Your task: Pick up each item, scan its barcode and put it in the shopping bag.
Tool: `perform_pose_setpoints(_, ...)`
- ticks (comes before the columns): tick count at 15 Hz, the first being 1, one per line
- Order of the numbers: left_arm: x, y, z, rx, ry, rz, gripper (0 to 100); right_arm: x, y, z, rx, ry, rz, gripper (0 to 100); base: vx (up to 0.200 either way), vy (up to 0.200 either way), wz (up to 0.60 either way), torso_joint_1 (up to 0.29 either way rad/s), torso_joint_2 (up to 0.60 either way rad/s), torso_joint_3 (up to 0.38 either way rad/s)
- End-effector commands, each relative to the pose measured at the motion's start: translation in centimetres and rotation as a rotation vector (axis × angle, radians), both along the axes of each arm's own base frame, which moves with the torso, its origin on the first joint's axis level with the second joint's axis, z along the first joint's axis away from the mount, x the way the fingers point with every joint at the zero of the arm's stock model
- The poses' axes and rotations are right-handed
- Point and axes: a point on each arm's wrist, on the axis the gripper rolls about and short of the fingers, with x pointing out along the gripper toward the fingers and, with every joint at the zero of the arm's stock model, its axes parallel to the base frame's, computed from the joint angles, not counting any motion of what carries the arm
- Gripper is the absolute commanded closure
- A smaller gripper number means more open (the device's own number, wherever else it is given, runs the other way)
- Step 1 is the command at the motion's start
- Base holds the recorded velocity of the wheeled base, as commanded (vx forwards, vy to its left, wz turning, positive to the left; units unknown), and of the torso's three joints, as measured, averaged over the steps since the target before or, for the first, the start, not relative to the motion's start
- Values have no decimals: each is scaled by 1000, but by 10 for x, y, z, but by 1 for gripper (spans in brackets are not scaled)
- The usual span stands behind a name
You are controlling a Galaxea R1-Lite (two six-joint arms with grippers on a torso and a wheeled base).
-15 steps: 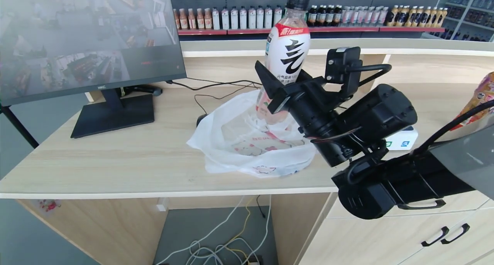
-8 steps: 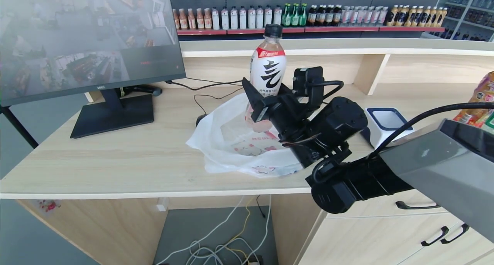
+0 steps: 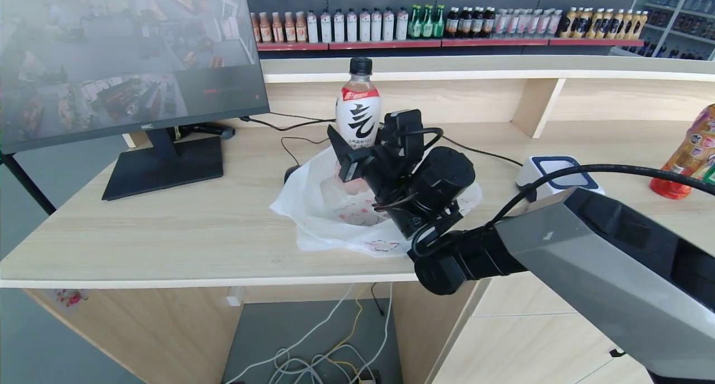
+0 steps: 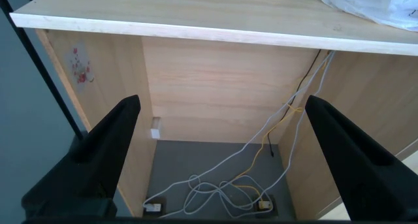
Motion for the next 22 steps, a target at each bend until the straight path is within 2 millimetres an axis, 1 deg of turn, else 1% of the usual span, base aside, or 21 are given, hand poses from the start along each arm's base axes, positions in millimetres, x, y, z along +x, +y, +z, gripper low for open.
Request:
perform_pose_setpoints(1, 0, 0, 0, 0, 0, 0, 0, 6, 4, -15, -19, 19, -2, 100, 0, 0, 0, 0, 0, 0)
perform_pose_setpoints(8, 0, 0, 0, 0, 0, -2, 0, 19, -1, -33, -36, 48, -24, 100, 0, 0, 0, 0, 0, 0)
perform_pose_setpoints(15, 0, 0, 0, 0, 0, 0, 0, 23, 0, -48, -51, 75, -27, 100, 0, 0, 0, 0, 0, 0)
perform_pose_setpoints(17, 0, 0, 0, 0, 0, 0, 0, 24, 1, -57, -59, 86, -28, 100, 0, 0, 0, 0, 0, 0)
perform_pose_setpoints(20, 0, 0, 0, 0, 0, 0, 0, 23, 1, -59, -64, 93, -28, 100, 0, 0, 0, 0, 0, 0)
perform_pose_setpoints(22, 0, 0, 0, 0, 0, 0, 0, 22, 0, -64, -77, 108, -28, 100, 0, 0, 0, 0, 0, 0)
